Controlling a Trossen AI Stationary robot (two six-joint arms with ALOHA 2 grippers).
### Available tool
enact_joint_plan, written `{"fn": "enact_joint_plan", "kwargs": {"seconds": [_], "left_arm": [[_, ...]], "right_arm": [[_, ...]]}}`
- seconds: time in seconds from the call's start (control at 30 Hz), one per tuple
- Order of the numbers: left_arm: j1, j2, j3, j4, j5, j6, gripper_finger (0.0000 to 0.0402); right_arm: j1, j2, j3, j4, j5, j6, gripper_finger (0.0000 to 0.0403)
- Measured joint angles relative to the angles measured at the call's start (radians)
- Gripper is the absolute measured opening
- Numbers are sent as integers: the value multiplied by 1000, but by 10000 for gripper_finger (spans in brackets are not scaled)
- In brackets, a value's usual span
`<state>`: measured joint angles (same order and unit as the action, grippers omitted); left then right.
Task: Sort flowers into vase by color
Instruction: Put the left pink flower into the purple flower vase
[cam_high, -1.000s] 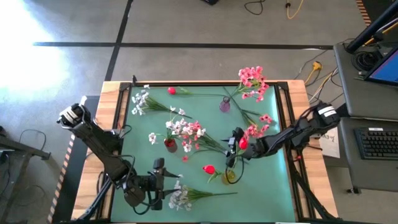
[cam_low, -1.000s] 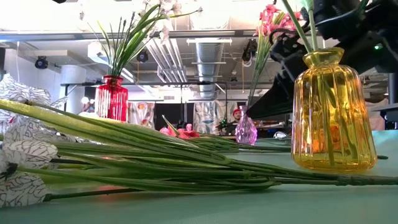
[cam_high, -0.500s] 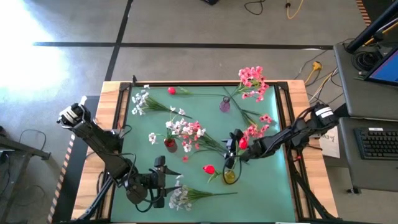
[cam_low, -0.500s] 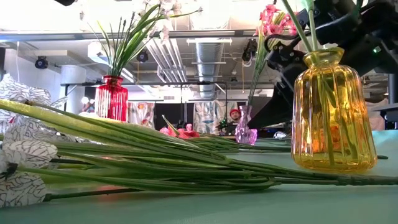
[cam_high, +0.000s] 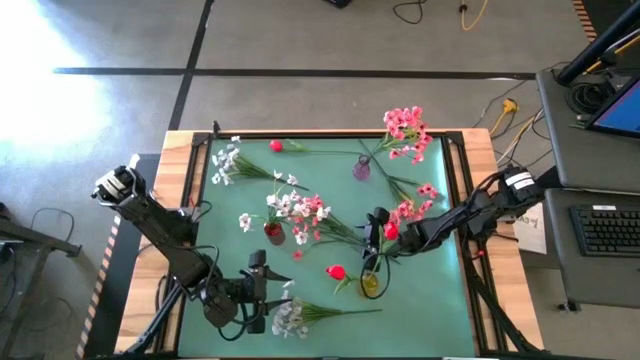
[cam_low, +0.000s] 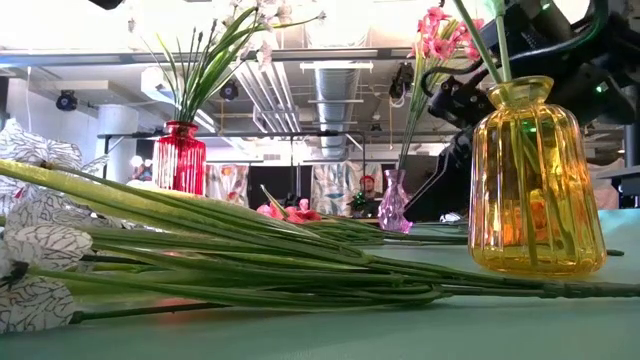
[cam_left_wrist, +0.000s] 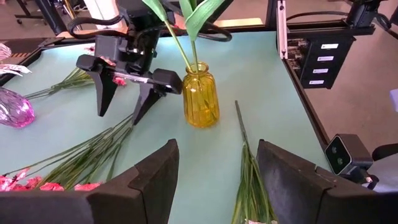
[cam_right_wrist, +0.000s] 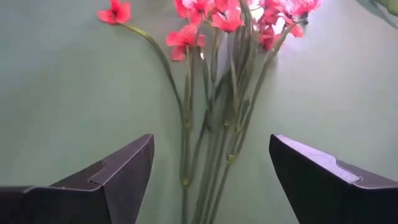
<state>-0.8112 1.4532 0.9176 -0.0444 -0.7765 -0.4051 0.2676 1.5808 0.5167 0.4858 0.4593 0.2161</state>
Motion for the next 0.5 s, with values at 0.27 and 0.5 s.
{"fn": "enact_joint_plan", "kwargs": {"seconds": [0.27, 0.5], "left_arm": [[0, 0, 0, 0, 0, -2, 204], [1, 0, 0, 0, 0, -1, 204]], "right_arm": [[-46, 112, 6, 73, -97, 4, 306], [-46, 151, 5, 67, -100, 50, 285]]}}
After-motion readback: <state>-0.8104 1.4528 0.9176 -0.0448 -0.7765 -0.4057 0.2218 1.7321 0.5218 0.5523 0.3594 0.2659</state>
